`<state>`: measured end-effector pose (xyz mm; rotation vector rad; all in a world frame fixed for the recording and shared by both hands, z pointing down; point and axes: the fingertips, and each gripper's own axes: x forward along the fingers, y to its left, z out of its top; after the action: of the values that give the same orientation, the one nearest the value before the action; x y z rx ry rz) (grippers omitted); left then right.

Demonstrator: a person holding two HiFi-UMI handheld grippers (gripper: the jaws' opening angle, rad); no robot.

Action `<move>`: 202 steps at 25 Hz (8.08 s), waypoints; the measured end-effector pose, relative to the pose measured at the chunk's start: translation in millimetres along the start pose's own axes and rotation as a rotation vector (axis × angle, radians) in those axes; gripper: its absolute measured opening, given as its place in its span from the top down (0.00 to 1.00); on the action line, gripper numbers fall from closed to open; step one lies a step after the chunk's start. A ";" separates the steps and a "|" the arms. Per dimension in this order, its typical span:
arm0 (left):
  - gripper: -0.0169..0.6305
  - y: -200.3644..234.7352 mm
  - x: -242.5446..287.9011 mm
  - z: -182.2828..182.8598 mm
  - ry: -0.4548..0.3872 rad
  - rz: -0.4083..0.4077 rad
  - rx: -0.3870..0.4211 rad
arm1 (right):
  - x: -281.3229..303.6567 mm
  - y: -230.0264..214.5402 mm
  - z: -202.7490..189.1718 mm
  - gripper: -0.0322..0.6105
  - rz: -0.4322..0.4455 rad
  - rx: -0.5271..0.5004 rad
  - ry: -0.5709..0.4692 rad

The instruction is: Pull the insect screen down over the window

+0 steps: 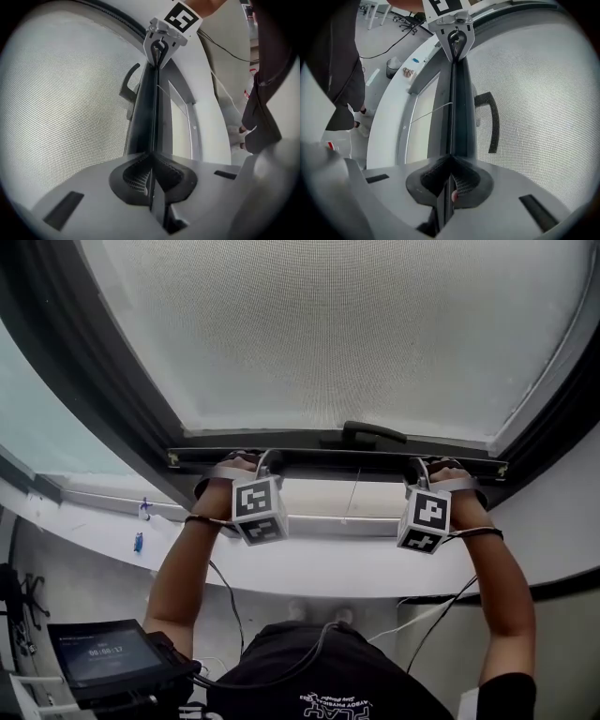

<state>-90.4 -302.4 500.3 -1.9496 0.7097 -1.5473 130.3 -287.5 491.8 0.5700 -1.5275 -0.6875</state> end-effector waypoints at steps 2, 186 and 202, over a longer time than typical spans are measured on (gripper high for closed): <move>0.95 1.0 -3.5 2.9 0.002 -0.014 -0.015 | 3.4 -2.0 -3.2 0.92 -0.017 -0.008 0.005; 0.96 -7.8 -5.8 1.5 0.128 -0.203 0.101 | 5.2 -3.6 0.7 0.93 0.041 0.060 -0.008; 0.96 -3.8 -9.3 26.7 0.193 -0.205 0.134 | -12.6 -5.1 -20.9 0.93 0.039 0.043 -0.010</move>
<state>-65.9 -290.8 491.5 -1.8370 0.4793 -1.8759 151.8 -283.9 479.7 0.5681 -1.5621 -0.6296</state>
